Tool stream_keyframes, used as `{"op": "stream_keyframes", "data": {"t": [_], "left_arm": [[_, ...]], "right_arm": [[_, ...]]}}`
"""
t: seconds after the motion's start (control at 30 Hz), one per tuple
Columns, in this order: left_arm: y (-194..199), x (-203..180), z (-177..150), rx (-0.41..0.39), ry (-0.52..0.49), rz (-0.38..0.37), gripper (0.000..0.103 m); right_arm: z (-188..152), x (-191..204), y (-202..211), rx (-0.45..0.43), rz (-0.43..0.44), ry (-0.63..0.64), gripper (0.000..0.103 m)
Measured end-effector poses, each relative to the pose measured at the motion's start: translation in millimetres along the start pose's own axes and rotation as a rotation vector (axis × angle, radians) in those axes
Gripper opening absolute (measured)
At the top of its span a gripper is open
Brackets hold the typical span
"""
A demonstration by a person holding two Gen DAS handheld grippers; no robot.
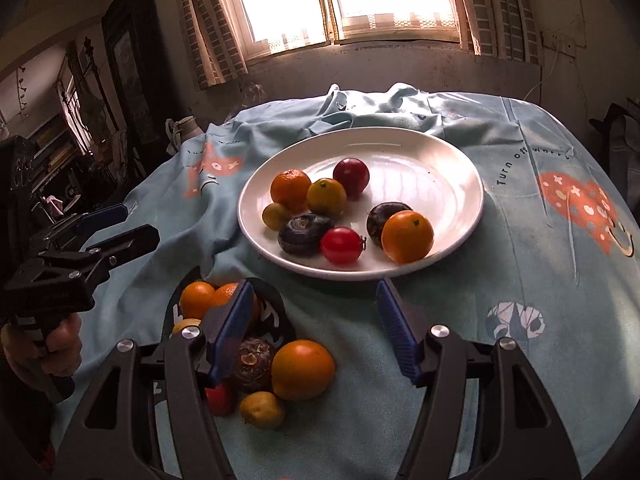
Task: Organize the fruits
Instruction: 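Grasp a red tomato with the left tool while the right tool grasps an orange tomato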
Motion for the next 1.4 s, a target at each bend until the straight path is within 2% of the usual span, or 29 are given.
{"op": "stream_keyframes", "data": {"t": [0.1, 0.27, 0.4, 0.6, 0.73, 0.97, 1.03, 1.17, 1.2, 1.23, 1.27, 1.33, 1.4], "left_arm": [[2, 10, -17, 0.038, 0.035, 0.009, 0.101], [7, 15, -26, 0.04, 0.055, 0.008, 0.101], [10, 15, -26, 0.035, 0.055, 0.011, 0.101], [10, 15, -26, 0.038, 0.057, 0.005, 0.101], [11, 14, -26, 0.035, 0.058, -0.002, 0.101], [15, 12, -27, 0.035, 0.053, -0.023, 0.101], [17, 9, -29, 0.041, 0.036, -0.05, 0.101], [24, -17, -41, 0.08, -0.096, -0.194, 0.099], [28, -26, -46, 0.071, -0.147, -0.194, 0.095], [31, -34, -51, 0.066, -0.197, -0.195, 0.084], [32, -41, -57, 0.076, -0.238, -0.212, 0.077], [31, -51, -67, 0.109, -0.279, -0.254, 0.057], [28, -56, -74, 0.131, -0.303, -0.261, 0.049]], "right_arm": [[-15, 4, 4, 0.021, 0.01, -0.004, 0.064], [-25, 4, 1, 0.049, 0.014, -0.025, 0.064], [-28, -1, -6, 0.085, 0.048, -0.069, 0.055], [-31, -2, -11, 0.106, 0.065, -0.087, 0.052], [-33, -6, -17, 0.126, 0.099, -0.118, 0.046], [-36, -10, -21, 0.142, 0.103, -0.135, 0.038], [-35, -10, -18, 0.136, 0.1, -0.135, 0.038], [-29, -16, -5, 0.09, 0.105, -0.16, 0.038], [-28, -17, -4, 0.086, 0.103, -0.165, 0.038], [-28, -18, -4, 0.087, 0.102, -0.17, 0.038], [-29, -19, -4, 0.089, 0.102, -0.176, 0.038], [-29, -20, -5, 0.095, 0.097, -0.183, 0.038], [-28, -20, -6, 0.097, 0.094, -0.182, 0.038]]}}
Point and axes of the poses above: each gripper's, at about its wrist camera, not at the fingertips, and y roughly against the way its jaws point, x to its left, z to its top, the point moved 3 cm from there along -y, roughly the way its jaws point, and after that the axes turned 1 degree about -y, right-handed, at the moved point
